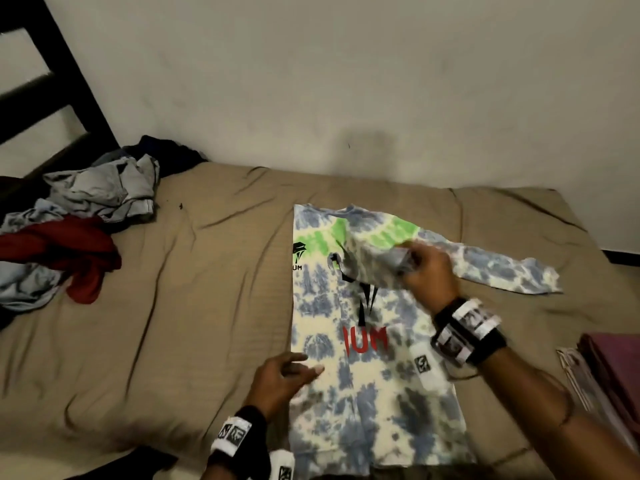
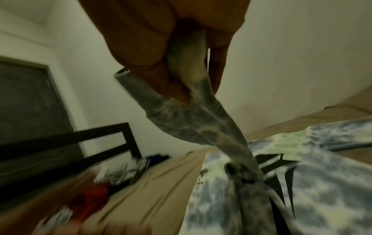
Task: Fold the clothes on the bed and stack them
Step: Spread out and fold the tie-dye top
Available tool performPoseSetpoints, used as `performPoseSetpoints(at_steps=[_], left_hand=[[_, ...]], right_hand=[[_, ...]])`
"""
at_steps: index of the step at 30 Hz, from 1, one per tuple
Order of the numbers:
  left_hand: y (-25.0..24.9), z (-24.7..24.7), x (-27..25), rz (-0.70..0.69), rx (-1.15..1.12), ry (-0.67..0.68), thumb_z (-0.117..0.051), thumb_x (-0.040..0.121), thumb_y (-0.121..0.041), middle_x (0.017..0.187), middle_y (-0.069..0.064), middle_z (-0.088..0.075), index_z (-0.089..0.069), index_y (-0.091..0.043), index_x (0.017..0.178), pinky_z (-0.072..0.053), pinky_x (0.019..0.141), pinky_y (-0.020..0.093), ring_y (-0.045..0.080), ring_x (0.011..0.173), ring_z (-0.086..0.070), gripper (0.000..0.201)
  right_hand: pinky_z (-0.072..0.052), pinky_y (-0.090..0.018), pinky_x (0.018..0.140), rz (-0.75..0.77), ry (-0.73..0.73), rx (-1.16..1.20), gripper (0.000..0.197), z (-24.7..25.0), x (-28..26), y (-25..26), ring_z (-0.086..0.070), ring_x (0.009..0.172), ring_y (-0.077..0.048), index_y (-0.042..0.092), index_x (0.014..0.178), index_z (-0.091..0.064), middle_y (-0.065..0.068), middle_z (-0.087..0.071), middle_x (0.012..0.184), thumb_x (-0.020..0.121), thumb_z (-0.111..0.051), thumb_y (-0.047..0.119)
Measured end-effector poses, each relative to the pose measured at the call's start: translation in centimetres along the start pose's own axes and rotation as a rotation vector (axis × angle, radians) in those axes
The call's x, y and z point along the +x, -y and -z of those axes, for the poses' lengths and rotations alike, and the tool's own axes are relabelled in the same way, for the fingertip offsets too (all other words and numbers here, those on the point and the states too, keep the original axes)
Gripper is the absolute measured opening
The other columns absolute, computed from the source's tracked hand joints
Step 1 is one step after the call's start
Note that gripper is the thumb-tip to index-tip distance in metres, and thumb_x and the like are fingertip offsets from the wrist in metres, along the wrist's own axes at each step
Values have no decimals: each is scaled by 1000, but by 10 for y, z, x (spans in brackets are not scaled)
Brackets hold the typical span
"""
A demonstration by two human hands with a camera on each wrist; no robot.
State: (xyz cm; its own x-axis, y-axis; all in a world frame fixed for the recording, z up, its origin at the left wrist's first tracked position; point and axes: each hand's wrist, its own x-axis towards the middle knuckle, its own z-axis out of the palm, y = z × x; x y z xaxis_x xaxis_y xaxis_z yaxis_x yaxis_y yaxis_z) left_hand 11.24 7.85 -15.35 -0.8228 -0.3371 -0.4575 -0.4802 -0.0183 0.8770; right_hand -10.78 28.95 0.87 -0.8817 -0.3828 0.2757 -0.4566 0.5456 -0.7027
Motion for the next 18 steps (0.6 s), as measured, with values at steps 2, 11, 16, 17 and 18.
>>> performPoseSetpoints(at_steps=[2, 11, 16, 17, 18], left_hand=[[-27, -8, 2, 128, -314, 45, -82, 62, -75, 93, 8, -78, -72, -12, 109, -57, 67, 35, 26, 84, -73, 79], [15, -18, 34, 341, -96, -68, -86, 62, -28, 53, 14, -55, -67, 3, 73, -43, 52, 35, 23, 44, -56, 38], [62, -25, 39, 311, -109, -41, -88, 67, -21, 82, 19, -76, -77, 1, 84, -61, 77, 56, 34, 79, -76, 30], [46, -27, 26, 273, -156, -42, -85, 77, -12, 86, 19, -77, -77, 4, 91, -62, 77, 52, 34, 81, -75, 23], [39, -31, 18, 243, -236, -45, -80, 84, -5, 89, 21, -77, -75, 8, 98, -62, 76, 47, 34, 82, -75, 20]], right_hand=[[-56, -32, 62, 67, 54, -147, 35, -44, -51, 7, -72, 73, -24, 27, 97, -75, 0, -76, 82, 69, -70, 6], [-52, -35, 84, 131, 599, -371, 62, -150, -209, -16, -65, 105, -22, 31, 118, -57, 6, -66, 116, 57, -63, 26], [-51, -38, 98, -1, 585, -315, 72, -142, -227, -42, -56, 125, -26, 27, 136, -49, 3, -55, 134, 68, -58, 48], [-43, -39, 108, -57, 633, -315, 81, -141, -226, -44, -45, 136, -28, 26, 145, -43, 1, -46, 146, 70, -58, 53], [-33, -38, 115, -96, 669, -319, 91, -141, -225, -45, -32, 145, -27, 27, 153, -33, 0, -33, 157, 71, -59, 58]])
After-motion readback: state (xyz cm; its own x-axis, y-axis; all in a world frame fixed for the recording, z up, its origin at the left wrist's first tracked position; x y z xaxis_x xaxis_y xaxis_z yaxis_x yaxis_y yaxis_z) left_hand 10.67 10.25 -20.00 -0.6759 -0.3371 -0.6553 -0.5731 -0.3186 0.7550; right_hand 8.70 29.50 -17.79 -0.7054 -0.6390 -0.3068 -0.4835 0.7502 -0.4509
